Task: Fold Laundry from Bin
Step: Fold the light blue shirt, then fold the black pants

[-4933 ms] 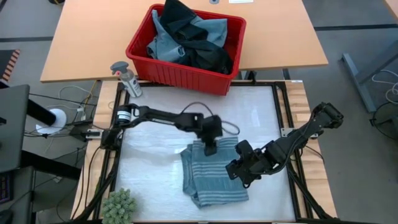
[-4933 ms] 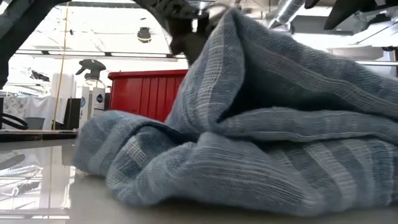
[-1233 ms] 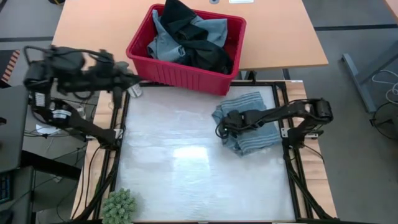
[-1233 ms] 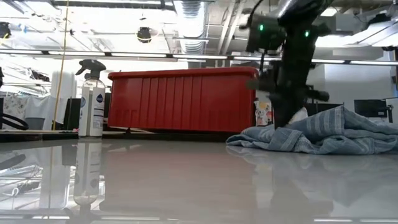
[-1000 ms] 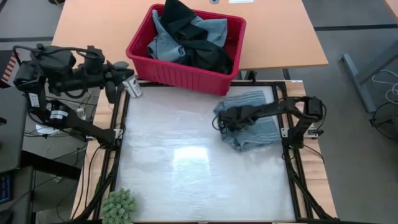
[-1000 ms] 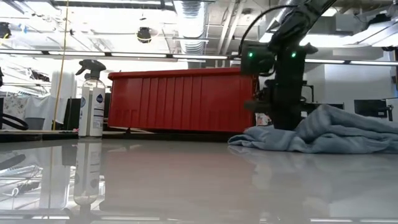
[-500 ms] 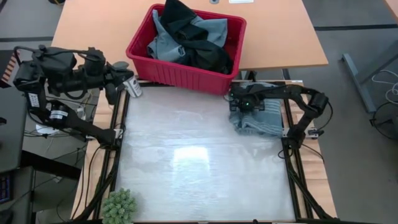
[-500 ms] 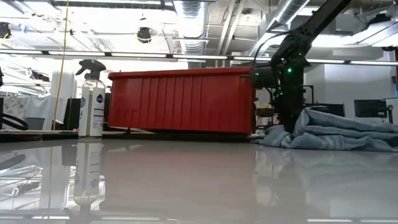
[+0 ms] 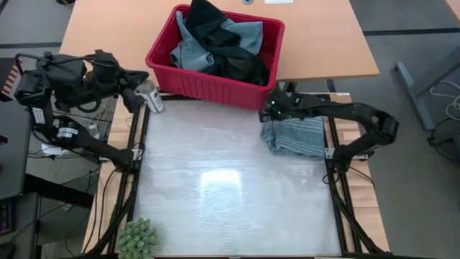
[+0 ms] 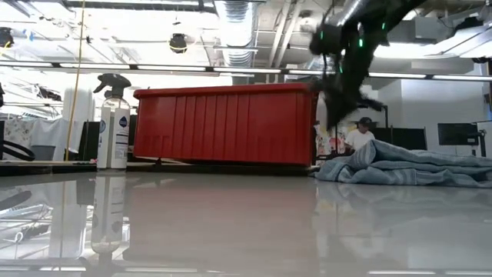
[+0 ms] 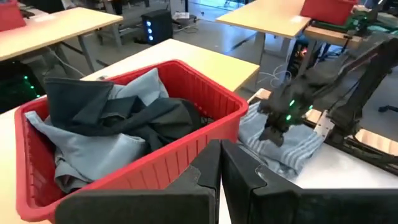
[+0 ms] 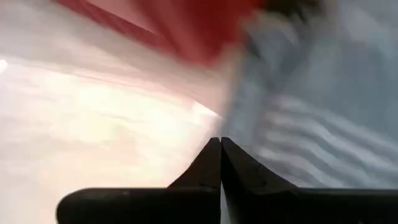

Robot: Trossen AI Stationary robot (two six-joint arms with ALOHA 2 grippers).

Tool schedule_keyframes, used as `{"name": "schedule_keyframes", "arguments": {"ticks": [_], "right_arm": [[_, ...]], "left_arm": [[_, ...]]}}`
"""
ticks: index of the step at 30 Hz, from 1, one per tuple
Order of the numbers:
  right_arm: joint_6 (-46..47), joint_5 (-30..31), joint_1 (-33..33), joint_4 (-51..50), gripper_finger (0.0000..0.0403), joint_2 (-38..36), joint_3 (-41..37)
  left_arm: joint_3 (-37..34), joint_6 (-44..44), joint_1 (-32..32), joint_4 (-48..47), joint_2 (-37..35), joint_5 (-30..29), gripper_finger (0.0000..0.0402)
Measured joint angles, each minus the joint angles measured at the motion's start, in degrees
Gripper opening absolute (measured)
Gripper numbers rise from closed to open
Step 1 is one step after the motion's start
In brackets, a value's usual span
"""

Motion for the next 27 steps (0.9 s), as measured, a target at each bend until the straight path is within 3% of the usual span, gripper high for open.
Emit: {"name": "schedule_keyframes", "arguments": {"ticks": [5, 11, 16, 21, 24, 27], "right_arm": [[-14.6, -0.5, 4.0, 6.9, 0.003, -1.5, 8.1], [-37.9, -0.8, 7.0, 10.9, 0.0054, 6.0, 24.6], [-54.8, 0.8, 6.0, 2.2, 0.0124, 16.3, 41.3], [-66.4, 10.6, 3.6, -7.8, 0.0221, 27.0, 56.6], [-70.8, 10.3, 1.9, -12.5, 0.0258, 32.6, 64.1], [-73.8, 7.7, 0.7, -16.3, 0.0267, 36.7, 70.0]], "left_arm": [[0.0, 4.2, 0.0, -3.0, -0.2, 0.2, 0.0], [0.0, 10.0, 0.0, -6.8, -0.2, 0.4, 0.002], [0.0, 12.2, 0.0, -8.1, -0.2, 2.0, 0.0074], [0.0, 10.9, 0.0, -7.9, -0.1, 1.4, 0.0133], [0.0, 7.7, 0.0, -7.9, 0.1, -0.4, 0.0158], [0.0, 5.3, 0.0, -8.4, 0.2, -1.7, 0.0172]]}}
